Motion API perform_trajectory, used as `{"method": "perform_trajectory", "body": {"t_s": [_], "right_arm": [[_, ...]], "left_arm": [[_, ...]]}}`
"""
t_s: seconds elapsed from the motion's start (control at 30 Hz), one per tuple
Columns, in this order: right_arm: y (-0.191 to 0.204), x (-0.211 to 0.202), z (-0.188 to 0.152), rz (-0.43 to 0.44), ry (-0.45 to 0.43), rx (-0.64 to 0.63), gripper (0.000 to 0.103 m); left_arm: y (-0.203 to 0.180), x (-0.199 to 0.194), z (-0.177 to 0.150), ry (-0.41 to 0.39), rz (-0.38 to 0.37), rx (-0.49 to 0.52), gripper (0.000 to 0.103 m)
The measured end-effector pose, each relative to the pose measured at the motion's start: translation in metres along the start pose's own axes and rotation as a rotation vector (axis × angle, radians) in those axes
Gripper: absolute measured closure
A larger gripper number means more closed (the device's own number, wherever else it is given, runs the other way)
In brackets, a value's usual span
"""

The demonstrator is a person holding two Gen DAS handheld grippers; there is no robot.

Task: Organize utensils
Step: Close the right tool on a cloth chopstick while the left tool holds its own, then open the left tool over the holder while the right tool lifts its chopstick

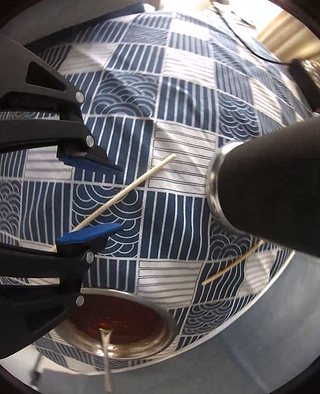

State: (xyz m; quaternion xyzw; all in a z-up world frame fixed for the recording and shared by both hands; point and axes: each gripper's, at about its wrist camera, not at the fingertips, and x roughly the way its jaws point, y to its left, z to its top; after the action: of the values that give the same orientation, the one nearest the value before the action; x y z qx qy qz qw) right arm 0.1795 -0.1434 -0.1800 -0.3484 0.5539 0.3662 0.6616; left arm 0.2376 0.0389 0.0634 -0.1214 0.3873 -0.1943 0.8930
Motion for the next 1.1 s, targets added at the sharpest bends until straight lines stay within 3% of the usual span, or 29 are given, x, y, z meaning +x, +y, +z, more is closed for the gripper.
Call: {"method": "perform_trajectory", "body": {"t_s": [0.33,0.4,0.47,0.6,0.73,0.87,1.1], "right_arm": [[-0.011,0.02,0.01,0.054,0.034,0.021,0.062],[-0.009,0.019,0.009,0.055,0.007,0.003,0.068],[-0.001,0.017,0.005,0.059,-0.021,-0.021,0.086],[0.0,0.018,0.003,0.074,-0.024,0.033,0.091],[0.0,0.019,0.001,0.184,-0.034,0.089,0.098],[0.005,0.019,-0.008,0.235,-0.057,0.145,0.098],[0.017,-0.002,-0.022,0.418,-0.137,0.268,0.098]], "left_arm": [[0.01,0.016,-0.007,-0.139,-0.105,-0.012,0.098],[0.011,0.022,-0.013,-0.172,-0.087,-0.001,0.098],[0.012,0.027,-0.019,-0.188,-0.082,0.013,0.098],[0.02,0.039,-0.033,-0.223,-0.082,0.009,0.098],[0.025,0.04,-0.045,-0.248,-0.096,0.006,0.098],[0.019,0.036,-0.056,-0.25,-0.067,0.068,0.098],[0.024,0.026,-0.067,-0.243,-0.046,0.064,0.098]]}}
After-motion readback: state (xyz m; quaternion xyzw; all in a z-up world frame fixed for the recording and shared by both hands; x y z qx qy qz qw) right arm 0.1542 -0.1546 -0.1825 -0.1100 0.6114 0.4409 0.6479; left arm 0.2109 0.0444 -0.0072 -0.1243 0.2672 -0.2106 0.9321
